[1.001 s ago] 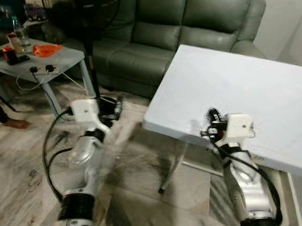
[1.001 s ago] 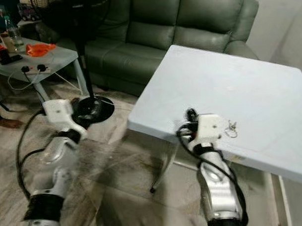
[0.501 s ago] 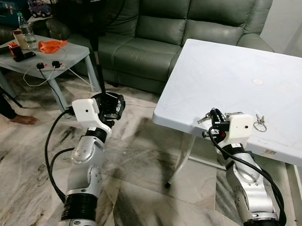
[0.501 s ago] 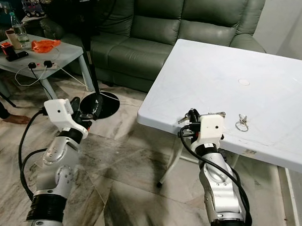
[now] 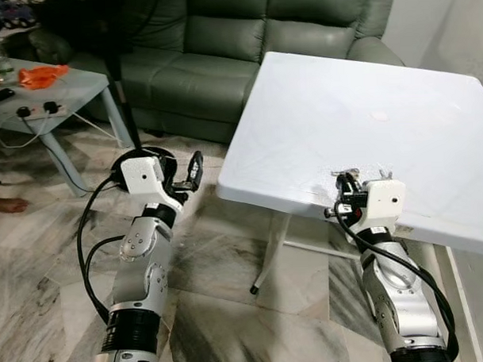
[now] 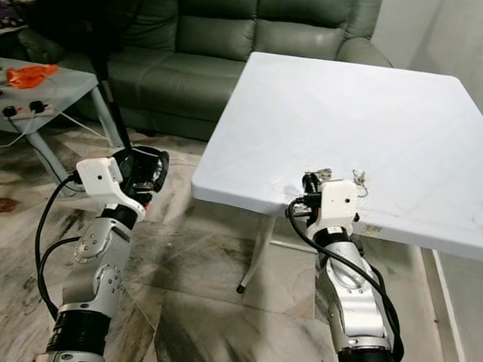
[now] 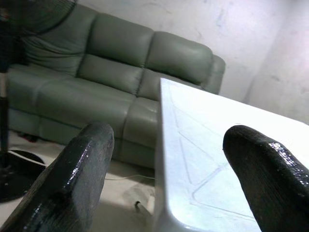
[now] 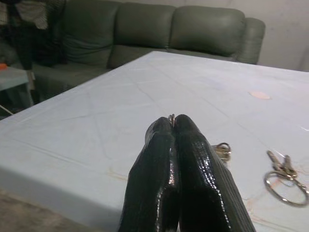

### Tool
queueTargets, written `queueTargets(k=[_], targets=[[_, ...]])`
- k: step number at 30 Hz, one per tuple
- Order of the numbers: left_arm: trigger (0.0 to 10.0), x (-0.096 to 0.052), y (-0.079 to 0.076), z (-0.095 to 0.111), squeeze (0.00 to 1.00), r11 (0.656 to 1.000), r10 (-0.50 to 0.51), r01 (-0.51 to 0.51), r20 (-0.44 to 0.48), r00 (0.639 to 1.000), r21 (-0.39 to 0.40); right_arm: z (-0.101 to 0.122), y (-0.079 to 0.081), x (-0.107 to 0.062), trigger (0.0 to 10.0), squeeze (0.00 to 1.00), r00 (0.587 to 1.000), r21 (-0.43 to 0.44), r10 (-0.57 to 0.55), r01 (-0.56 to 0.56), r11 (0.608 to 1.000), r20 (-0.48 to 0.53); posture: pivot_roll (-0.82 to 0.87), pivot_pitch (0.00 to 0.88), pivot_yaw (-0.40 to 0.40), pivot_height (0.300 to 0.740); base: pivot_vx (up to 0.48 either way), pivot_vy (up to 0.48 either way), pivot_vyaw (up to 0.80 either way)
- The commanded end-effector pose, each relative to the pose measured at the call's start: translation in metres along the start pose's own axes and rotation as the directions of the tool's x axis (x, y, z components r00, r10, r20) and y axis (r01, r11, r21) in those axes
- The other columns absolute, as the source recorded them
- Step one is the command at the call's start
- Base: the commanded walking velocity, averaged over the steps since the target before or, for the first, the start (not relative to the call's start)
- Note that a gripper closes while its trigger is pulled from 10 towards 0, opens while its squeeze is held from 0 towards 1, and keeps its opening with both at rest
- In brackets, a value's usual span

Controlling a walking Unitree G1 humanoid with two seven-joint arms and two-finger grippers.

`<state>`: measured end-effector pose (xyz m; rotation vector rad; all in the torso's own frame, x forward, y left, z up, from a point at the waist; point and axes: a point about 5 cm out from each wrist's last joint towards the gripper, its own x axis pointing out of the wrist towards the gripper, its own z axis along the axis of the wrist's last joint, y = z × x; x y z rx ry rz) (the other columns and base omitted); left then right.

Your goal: Hang keys on a hook

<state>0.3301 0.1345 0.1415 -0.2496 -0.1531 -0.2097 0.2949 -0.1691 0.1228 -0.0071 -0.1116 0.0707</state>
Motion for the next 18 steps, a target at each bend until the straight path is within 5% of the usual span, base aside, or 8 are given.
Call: queueTargets(k=[1,11,18], targets=[[10.0,0.003,-0.0042,0.0009,0.0,0.999,-0.024,0.024,-0.004,1.0,0.036,0.0019,-0.0018,0.0027,10.0,0.0,1.0,-0.002,-0.013,0.013,1.0,0.0,-0.02,0.0,-0.042,0.74,0.0,0.0,-0.71],[10.0,0.003,-0.0076,0.0032,0.0,0.996,-0.063,0.062,0.004,0.998,0.058,0.0024,-0.0017,0.0035,10.0,0.0,1.0,-0.004,-0.017,0.017,1.0,0.001,-0.02,0.0,-0.039,0.74,0.0,0.0,-0.7],[10.0,0.0038,-0.0076,0.0005,0.0,0.997,-0.05,0.051,-0.013,0.999,0.058,0.0012,-0.001,0.0026,10.0,0.0,1.0,-0.001,-0.019,0.019,1.0,-0.002,-0.02,0.0,-0.033,0.74,0.0,-0.358,-0.69]])
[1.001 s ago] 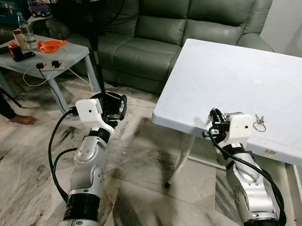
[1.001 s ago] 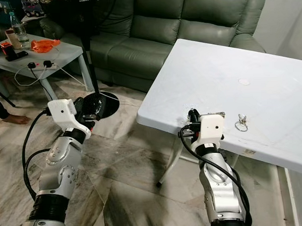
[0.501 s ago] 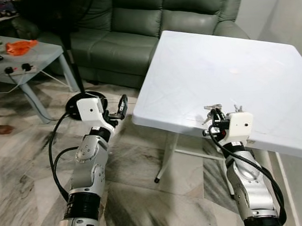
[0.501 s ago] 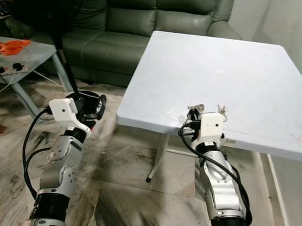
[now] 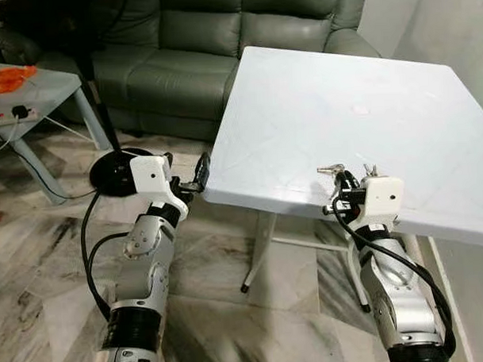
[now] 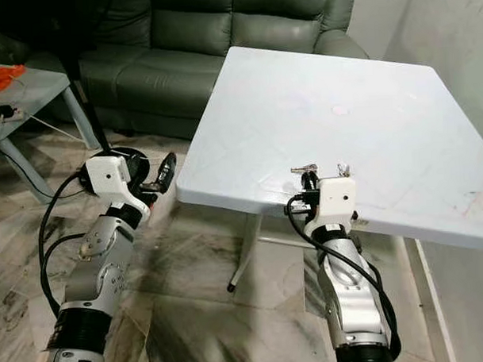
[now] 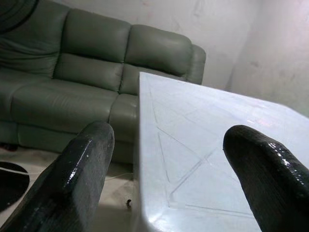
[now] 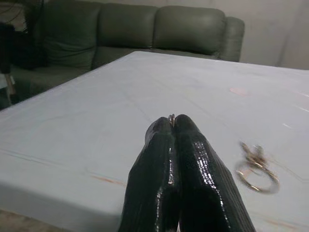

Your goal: Hang keys on a hook

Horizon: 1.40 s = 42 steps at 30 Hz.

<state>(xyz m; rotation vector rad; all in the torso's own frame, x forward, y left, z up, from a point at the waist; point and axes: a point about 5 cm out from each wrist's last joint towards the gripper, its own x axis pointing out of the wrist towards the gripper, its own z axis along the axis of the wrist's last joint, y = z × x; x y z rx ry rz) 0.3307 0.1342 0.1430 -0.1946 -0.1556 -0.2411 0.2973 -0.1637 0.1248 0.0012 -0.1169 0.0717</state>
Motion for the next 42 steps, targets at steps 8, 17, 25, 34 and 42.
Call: queueTargets(k=[8,17,25,34,42], targets=[[10.0,0.0041,-0.0046,-0.0033,0.0,1.0,0.021,-0.022,-0.019,1.0,-0.009,-0.0009,-0.0065,-0.0002,10.0,0.0,1.0,-0.011,-0.02,0.02,1.0,-0.01,-0.02,0.0,-0.035,0.74,0.0,0.0,-0.68],[10.0,0.0035,-0.0053,-0.0035,0.0,1.0,0.017,-0.017,-0.015,1.0,-0.005,-0.0017,-0.0052,-0.0004,10.0,0.0,1.0,-0.01,-0.011,0.011,1.0,-0.011,-0.02,0.0,-0.038,0.74,0.0,0.0,-0.67],[10.0,0.0036,-0.0083,-0.0012,0.0,1.0,-0.017,0.017,-0.001,1.0,-0.017,-0.0018,-0.0048,-0.0002,10.0,0.0,1.0,-0.012,-0.005,0.005,1.0,-0.012,-0.02,0.0,-0.039,0.74,0.0,-0.122,-0.67],[10.0,0.0032,-0.0088,-0.0028,0.0,1.0,-0.014,0.014,-0.009,1.0,-0.022,-0.002,-0.0044,-0.0011,10.0,0.0,1.0,-0.015,0.002,-0.002,1.0,-0.012,-0.02,0.0,-0.042,0.74,0.0,-0.461,-0.66],[10.0,0.003,-0.0094,-0.005,0.0,0.999,0.007,-0.008,-0.016,1.0,-0.034,-0.0016,-0.005,-0.0013,10.0,0.0,1.0,-0.018,0.004,-0.005,1.0,-0.014,-0.02,0.0,-0.047,0.74,0.0,-0.125,-0.65]])
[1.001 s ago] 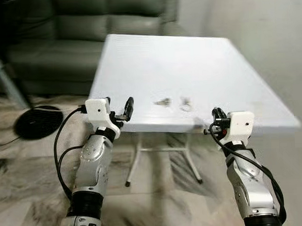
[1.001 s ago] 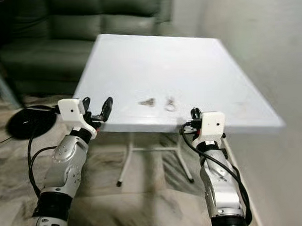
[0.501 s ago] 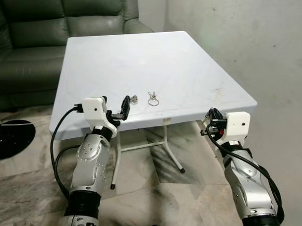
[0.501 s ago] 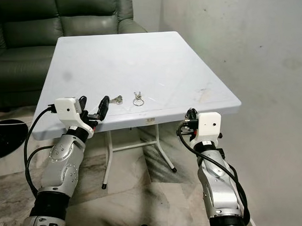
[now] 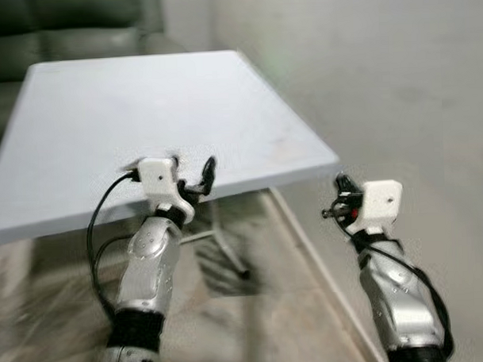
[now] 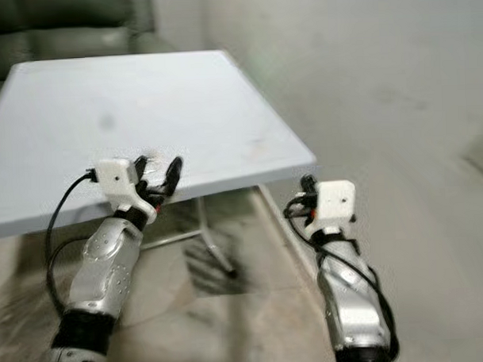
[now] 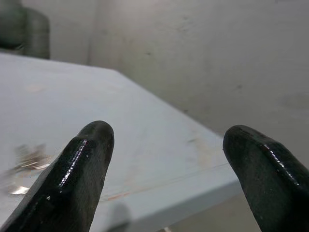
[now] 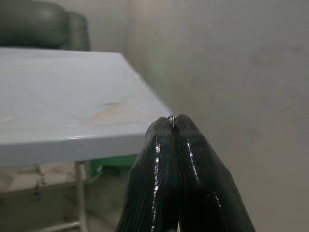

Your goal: Hang keys on a hook

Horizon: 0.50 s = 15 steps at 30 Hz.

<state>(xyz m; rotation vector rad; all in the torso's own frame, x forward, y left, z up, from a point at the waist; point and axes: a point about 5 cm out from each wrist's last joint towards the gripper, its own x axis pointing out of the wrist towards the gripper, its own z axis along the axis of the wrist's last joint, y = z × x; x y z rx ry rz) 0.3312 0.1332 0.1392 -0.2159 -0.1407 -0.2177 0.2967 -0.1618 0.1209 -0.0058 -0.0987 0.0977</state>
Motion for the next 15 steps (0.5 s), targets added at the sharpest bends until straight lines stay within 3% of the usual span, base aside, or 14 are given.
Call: queueTargets(k=[1,13,15], targets=[[10.0,0.0025,-0.0088,-0.0013,0.0,1.0,-0.011,0.01,-0.006,1.0,-0.015,0.0022,-0.007,-0.0007,10.0,0.0,1.0,-0.013,-0.022,0.022,1.0,0.004,-0.02,0.0,-0.049,0.74,0.0,0.0,-0.61],[10.0,0.0024,-0.0074,-0.0034,0.0,0.999,0.022,-0.022,-0.017,1.0,-0.025,0.0037,-0.0077,-0.0004,10.0,0.0,1.0,-0.017,-0.022,0.022,1.0,0.006,-0.02,0.0,-0.055,0.74,0.0,0.0,-0.59],[10.0,0.0023,-0.0079,-0.0037,0.0,0.999,0.025,-0.026,-0.021,0.999,-0.024,0.0067,-0.0072,-0.0006,10.0,0.0,0.999,-0.009,-0.015,0.015,1.0,0.033,-0.02,0.0,-0.055,0.74,0.0,0.0,0.0]])
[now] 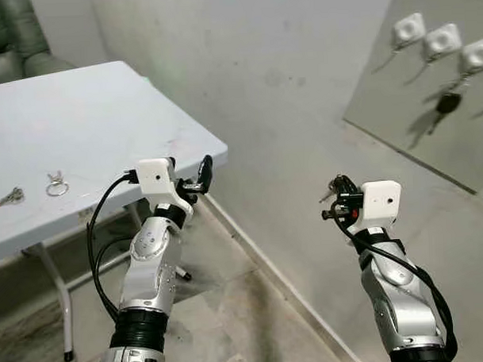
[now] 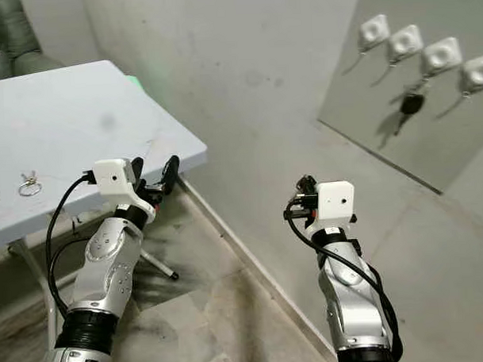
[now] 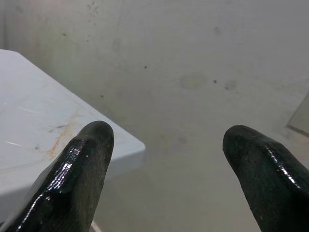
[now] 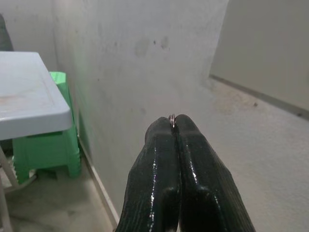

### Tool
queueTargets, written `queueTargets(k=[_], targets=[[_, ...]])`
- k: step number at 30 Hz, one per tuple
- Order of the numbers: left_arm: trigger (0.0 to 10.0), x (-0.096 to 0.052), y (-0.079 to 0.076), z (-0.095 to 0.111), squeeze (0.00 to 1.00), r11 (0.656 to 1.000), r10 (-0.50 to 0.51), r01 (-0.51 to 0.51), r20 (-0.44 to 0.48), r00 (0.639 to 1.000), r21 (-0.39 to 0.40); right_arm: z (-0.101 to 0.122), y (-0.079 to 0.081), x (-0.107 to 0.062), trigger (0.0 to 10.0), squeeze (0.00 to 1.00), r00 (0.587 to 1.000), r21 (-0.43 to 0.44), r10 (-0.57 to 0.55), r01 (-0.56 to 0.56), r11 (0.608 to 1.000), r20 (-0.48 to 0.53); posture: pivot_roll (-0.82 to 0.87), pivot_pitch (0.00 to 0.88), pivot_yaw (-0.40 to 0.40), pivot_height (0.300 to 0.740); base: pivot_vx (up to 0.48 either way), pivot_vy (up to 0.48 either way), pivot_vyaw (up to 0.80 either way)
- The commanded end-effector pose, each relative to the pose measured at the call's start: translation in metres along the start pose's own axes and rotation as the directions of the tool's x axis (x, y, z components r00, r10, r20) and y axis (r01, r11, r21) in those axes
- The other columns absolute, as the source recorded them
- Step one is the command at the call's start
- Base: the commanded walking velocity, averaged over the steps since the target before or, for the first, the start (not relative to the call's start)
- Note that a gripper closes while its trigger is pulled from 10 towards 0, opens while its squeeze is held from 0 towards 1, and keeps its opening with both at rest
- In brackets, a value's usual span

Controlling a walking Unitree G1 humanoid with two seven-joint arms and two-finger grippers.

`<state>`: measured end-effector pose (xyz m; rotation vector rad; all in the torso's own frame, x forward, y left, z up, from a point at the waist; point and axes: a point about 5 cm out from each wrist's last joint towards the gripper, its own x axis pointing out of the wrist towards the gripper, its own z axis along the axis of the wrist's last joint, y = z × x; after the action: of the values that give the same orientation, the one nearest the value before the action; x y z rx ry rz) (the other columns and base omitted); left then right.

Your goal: Hang keys on a hook

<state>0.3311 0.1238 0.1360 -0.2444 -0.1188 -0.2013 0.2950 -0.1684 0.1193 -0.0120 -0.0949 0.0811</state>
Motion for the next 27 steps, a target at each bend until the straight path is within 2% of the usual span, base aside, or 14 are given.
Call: queueTargets(k=[1,16,27], targets=[[10.0,0.0009,0.0004,0.0016,0.0,1.0,0.005,-0.005,-0.004,1.0,0.005,0.0081,-0.0009,0.0019,10.0,0.0,0.999,-0.002,0.001,-0.001,1.0,0.037,-0.02,0.0,-0.055,0.74,0.0,0.0,0.0],[10.0,-0.0004,0.001,0.0021,0.0,1.0,0.013,-0.013,0.005,1.0,-0.01,0.0109,-0.0016,0.003,10.0,0.0,0.999,-0.008,0.014,-0.014,1.0,0.044,-0.02,0.0,-0.064,0.74,0.0,0.0,0.0],[10.0,0.0012,0.0017,0.0013,0.0,0.999,0.016,-0.016,-0.001,1.0,-0.05,0.012,-0.0033,0.003,10.0,0.0,0.999,-0.012,0.011,-0.011,1.0,0.047,-0.03,0.0,-0.064,0.74,0.0,0.0,0.0]])
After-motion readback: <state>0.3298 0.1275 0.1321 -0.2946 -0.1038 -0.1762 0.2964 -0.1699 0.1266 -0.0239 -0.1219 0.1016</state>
